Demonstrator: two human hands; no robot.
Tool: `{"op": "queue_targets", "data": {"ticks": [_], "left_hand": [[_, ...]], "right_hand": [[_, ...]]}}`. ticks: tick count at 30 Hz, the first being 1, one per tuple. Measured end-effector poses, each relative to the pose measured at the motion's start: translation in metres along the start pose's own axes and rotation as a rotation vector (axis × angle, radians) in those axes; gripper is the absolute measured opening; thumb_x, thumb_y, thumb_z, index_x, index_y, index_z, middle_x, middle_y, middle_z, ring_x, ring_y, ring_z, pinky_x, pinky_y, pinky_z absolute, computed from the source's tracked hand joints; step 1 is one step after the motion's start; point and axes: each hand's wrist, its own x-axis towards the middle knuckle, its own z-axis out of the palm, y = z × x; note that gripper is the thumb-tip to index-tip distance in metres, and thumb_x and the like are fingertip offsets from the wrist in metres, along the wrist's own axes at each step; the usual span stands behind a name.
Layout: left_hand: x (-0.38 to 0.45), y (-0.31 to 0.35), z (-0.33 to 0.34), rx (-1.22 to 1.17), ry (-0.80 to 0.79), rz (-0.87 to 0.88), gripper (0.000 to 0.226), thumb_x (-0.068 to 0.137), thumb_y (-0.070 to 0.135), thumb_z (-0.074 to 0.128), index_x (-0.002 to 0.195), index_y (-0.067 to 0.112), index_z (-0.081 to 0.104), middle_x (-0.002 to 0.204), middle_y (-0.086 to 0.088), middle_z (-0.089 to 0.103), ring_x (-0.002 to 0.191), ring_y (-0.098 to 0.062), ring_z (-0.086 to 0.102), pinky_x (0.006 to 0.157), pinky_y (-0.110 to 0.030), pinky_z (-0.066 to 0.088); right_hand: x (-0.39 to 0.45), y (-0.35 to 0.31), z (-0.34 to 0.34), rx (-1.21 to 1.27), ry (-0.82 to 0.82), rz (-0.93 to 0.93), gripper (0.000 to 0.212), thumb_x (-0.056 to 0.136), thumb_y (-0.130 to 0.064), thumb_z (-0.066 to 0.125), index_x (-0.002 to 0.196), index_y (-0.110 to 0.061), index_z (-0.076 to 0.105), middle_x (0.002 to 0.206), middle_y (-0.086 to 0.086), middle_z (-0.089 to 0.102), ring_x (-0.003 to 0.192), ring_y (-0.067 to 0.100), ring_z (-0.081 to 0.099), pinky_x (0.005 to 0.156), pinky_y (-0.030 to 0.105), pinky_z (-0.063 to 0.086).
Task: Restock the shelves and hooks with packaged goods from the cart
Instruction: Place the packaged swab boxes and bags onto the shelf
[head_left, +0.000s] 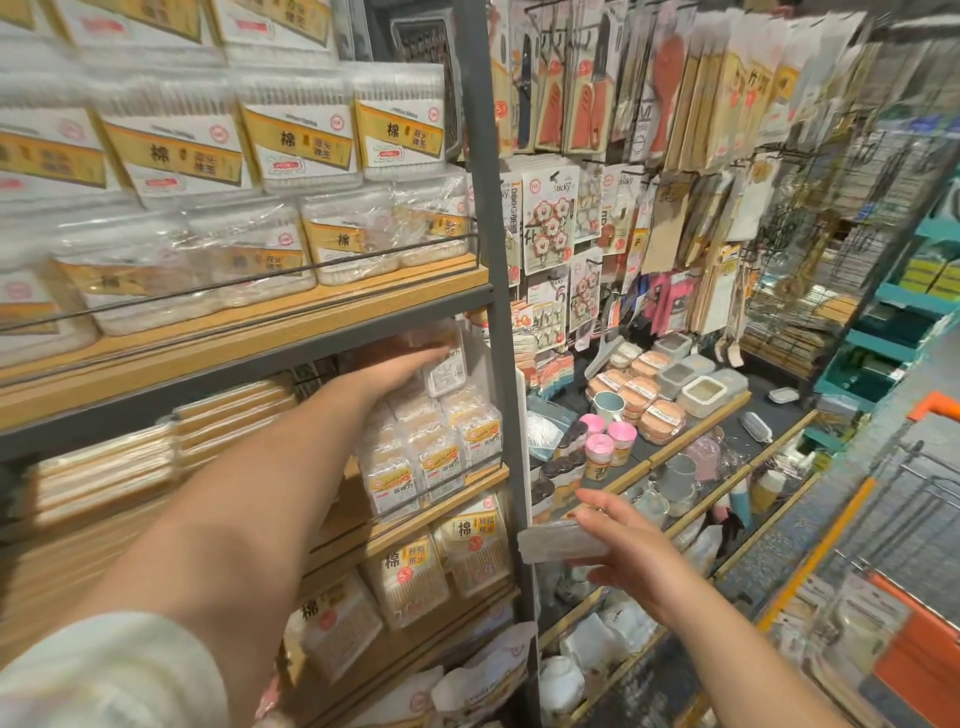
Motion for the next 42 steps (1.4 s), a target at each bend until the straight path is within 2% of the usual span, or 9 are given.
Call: {"op": "queue_targets", "data": {"ticks": [5,8,11,16,21,26,34,38,42], "left_hand": [[0.0,0.0,0.007,-0.017,-0.068,0.019,0.086,0.078,0.076,0.057,0.146,0.028,0.039,0.154,-0.003,0.036,0.138,-0.025,0.038,0.114,-0.042,0.028],[0.0,-0.001,0.003,0.036,-0.114,-0.015,0.101,0.066,0.081,0.062,0.147,0.026,0.039,0.153,-0.001,0.038,0.134,-0.022,0.041,0.105,-0.037,0.034],[0.004,-0.005,0.005,0.103,-0.124,-0.027,0.092,0.076,0.071,0.062,0.148,0.019,0.038,0.154,-0.004,0.037,0.137,-0.025,0.04,0.105,-0.041,0.033],[0.004,-0.003,0.01,0.072,-0.077,-0.036,0.086,0.077,0.069,0.064,0.146,0.023,0.039,0.152,-0.004,0.039,0.135,-0.026,0.042,0.095,-0.038,0.034],[0.013,-0.001,0.015,0.002,-0.083,-0.014,0.081,0.08,0.062,0.066,0.144,0.021,0.038,0.141,-0.002,0.046,0.109,-0.018,0.049,0.093,-0.035,0.036],[0.016,-0.004,0.014,0.01,-0.096,-0.015,0.092,0.078,0.065,0.066,0.151,0.02,0.031,0.159,-0.008,0.026,0.143,-0.028,0.03,0.114,-0.045,0.025],[0.002,-0.011,0.006,0.032,-0.091,0.074,0.075,0.087,0.065,0.053,0.148,0.024,0.04,0.159,-0.006,0.027,0.145,-0.028,0.028,0.116,-0.045,0.021],[-0.006,-0.023,-0.001,0.14,0.043,0.082,0.105,0.073,0.077,0.06,0.152,0.017,0.029,0.158,-0.01,0.029,0.141,-0.031,0.035,0.114,-0.047,0.032],[-0.018,-0.019,0.01,0.158,0.045,0.215,0.097,0.075,0.049,0.078,0.151,0.014,0.029,0.15,-0.005,0.041,0.135,-0.026,0.043,0.106,-0.036,0.037]], "right_hand": [[0.002,0.002,0.001,0.02,-0.002,0.01,0.053,0.076,-0.039,0.075,0.124,-0.026,0.056,0.116,0.016,0.063,0.079,0.024,0.07,0.056,0.027,0.05],[0.005,0.006,0.0,0.005,0.005,0.014,0.045,0.082,-0.038,0.07,0.123,-0.026,0.056,0.117,0.018,0.062,0.081,0.026,0.069,0.056,0.027,0.048],[0.006,0.007,-0.001,-0.012,-0.004,0.016,0.032,0.095,-0.028,0.061,0.126,-0.024,0.055,0.117,0.02,0.062,0.081,0.025,0.068,0.056,0.027,0.048],[0.001,0.004,-0.001,-0.026,-0.014,0.016,0.047,0.083,-0.039,0.068,0.125,-0.024,0.053,0.112,0.019,0.064,0.079,0.023,0.07,0.058,0.028,0.048],[-0.003,0.006,-0.004,-0.008,0.002,0.03,0.054,0.075,-0.041,0.068,0.124,-0.022,0.054,0.102,0.014,0.066,0.078,0.024,0.07,0.055,0.028,0.048],[-0.003,0.007,-0.005,0.004,0.003,0.056,0.033,0.095,-0.026,0.06,0.127,-0.018,0.053,0.102,0.013,0.065,0.079,0.026,0.069,0.051,0.026,0.048],[0.0,-0.002,0.0,0.046,-0.025,0.053,0.039,0.092,-0.032,0.065,0.125,-0.013,0.056,0.102,0.012,0.061,0.076,0.023,0.066,0.056,0.026,0.046],[0.004,-0.016,0.012,0.098,-0.055,0.04,0.032,0.096,-0.029,0.059,0.12,-0.009,0.057,0.095,0.01,0.069,0.078,0.025,0.068,0.061,0.028,0.046],[0.008,-0.028,0.028,0.035,-0.087,0.007,0.028,0.098,-0.03,0.056,0.119,-0.013,0.059,0.1,0.008,0.075,0.081,0.02,0.072,0.069,0.029,0.051]]}}
